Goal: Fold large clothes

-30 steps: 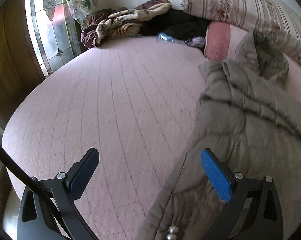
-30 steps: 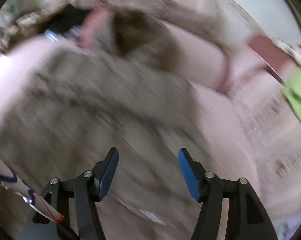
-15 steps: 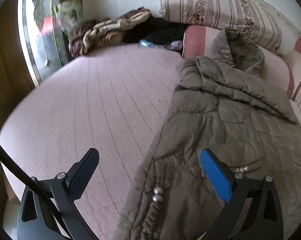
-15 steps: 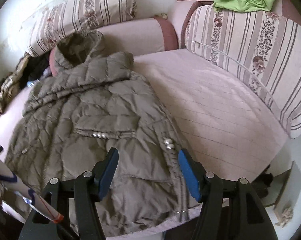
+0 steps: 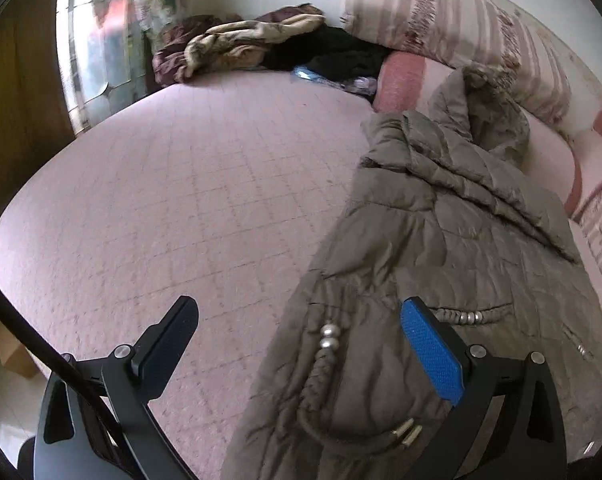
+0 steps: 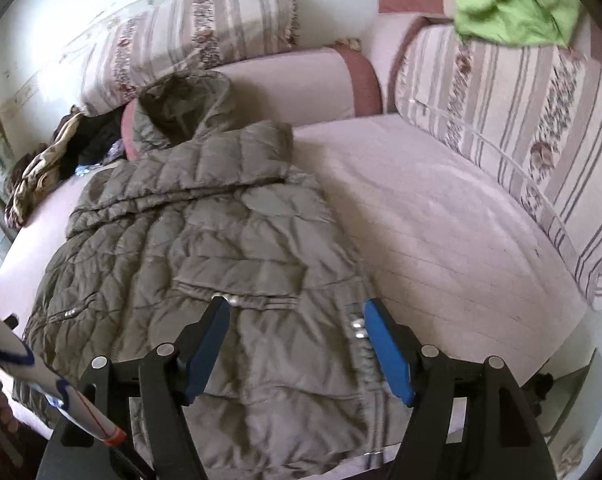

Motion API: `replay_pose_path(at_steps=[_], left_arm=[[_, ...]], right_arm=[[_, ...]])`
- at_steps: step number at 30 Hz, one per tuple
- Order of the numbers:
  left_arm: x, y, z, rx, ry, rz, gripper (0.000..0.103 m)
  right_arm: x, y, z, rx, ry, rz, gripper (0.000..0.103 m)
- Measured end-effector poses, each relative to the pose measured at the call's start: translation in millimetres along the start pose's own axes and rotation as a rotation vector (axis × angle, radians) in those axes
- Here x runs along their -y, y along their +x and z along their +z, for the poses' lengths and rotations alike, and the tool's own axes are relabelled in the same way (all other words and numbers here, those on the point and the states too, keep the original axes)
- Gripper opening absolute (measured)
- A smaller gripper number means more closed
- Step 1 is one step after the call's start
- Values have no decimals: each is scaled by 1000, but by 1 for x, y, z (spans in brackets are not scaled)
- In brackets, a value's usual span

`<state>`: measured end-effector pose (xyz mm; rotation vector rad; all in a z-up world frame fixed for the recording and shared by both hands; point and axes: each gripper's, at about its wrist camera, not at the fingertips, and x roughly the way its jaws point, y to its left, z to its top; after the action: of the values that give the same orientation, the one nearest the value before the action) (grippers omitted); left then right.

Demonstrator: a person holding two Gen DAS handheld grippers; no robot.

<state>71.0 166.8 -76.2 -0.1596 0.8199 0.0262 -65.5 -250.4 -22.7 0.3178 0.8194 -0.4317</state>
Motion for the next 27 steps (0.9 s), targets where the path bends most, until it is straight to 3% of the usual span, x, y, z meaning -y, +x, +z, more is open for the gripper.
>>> replay_pose_path(at_steps=[5,10,16,18,20,22,23,24,25,27], left_arm=[[-28,-5,5,2,-118,13,102],[-54,8,7,-56,-200,-14,102],[-43,37,8,-187,-187,-221,102],[-28,45,6,-225,-163,-304,102],[-11,50,2,-261,-106,-336,102],[8,54,-5,-290,-31,-319,99],[14,54,-8,-290,0,-290,95],[27,53,-14,-281,78,-207,82],[36,51,-18,-274,135,-156,77],[43,45,-24,-256,179,-139,60]], right_arm=[[51,24,2,-50,141,15,75],[90,57,3,-109,260,46,76],[96,102,-6,-216,344,165,76],[91,102,-6,-202,320,164,77],[84,104,-6,-213,283,195,77],[75,104,-9,-221,242,195,72],[68,103,-11,-221,198,181,65],[64,102,-12,-222,170,174,55],[59,100,-13,-220,140,165,51],[56,95,-15,-212,127,159,37]])
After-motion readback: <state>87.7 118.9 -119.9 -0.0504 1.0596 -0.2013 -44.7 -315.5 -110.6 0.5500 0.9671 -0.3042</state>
